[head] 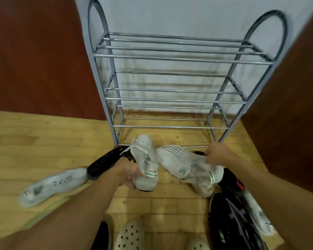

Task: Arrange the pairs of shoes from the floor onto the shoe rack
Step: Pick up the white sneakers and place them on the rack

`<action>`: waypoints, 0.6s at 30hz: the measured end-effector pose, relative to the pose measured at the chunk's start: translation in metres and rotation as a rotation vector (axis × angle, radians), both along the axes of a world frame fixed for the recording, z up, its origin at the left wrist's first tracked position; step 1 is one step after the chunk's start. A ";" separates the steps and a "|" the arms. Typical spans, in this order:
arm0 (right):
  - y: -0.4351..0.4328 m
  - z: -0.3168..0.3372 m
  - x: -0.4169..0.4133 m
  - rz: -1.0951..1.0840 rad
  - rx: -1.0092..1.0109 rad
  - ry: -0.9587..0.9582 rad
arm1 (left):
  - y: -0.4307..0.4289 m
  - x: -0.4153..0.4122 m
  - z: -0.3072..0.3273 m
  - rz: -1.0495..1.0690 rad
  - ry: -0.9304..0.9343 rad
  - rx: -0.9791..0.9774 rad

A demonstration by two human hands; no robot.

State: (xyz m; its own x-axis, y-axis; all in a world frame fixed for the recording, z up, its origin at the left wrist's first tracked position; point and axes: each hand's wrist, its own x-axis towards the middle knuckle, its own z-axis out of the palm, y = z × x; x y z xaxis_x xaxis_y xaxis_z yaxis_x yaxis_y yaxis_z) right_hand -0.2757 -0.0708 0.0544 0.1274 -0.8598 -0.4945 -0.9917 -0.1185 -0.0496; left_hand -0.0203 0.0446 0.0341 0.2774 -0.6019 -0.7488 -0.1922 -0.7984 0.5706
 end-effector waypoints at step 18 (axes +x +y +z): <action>-0.116 -0.213 0.123 -0.629 0.164 -0.883 | -0.173 0.111 -0.171 0.179 -0.177 -0.181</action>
